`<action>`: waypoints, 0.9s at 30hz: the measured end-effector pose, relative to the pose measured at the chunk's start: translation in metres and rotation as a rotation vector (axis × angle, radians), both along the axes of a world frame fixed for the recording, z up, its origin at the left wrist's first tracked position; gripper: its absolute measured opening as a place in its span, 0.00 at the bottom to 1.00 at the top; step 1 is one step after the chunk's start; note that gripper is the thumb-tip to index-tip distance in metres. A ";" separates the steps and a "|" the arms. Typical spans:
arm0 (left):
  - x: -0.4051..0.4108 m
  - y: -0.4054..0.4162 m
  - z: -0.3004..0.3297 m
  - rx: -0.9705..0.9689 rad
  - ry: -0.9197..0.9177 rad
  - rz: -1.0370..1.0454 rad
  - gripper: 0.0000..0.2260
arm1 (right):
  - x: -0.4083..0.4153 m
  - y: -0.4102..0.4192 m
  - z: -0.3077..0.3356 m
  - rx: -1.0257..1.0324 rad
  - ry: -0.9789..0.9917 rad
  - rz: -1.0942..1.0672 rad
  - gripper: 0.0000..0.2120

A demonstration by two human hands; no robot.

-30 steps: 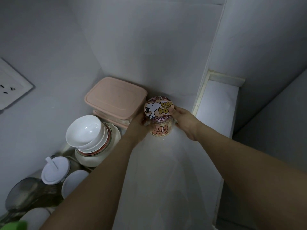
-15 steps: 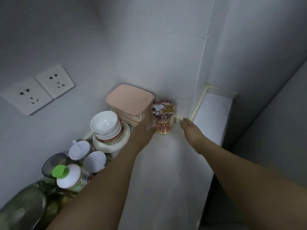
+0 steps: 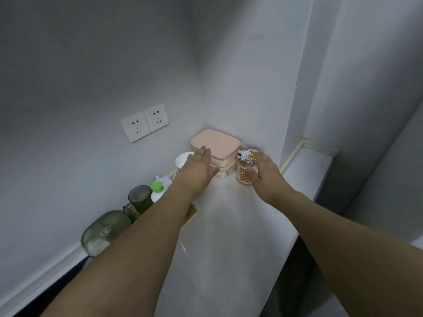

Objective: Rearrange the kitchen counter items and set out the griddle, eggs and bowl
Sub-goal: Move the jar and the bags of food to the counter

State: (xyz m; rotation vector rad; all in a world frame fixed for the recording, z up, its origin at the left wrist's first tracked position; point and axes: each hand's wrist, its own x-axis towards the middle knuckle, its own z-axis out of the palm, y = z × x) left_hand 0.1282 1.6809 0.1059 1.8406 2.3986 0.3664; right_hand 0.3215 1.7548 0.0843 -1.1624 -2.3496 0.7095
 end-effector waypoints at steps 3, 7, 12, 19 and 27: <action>-0.004 -0.045 0.024 0.057 0.074 0.057 0.30 | -0.007 -0.028 0.018 0.066 -0.055 0.069 0.36; -0.012 -0.106 0.046 0.088 0.154 0.158 0.31 | -0.024 -0.071 0.039 0.086 -0.049 0.124 0.30; -0.012 -0.183 0.061 0.108 0.198 0.342 0.31 | -0.040 -0.114 0.052 0.160 -0.072 0.275 0.29; 0.004 -0.285 0.064 0.057 0.209 0.543 0.31 | -0.058 -0.182 0.065 0.199 -0.081 0.501 0.29; 0.039 -0.449 0.050 0.035 0.161 0.854 0.31 | -0.086 -0.308 0.057 0.205 -0.120 0.833 0.29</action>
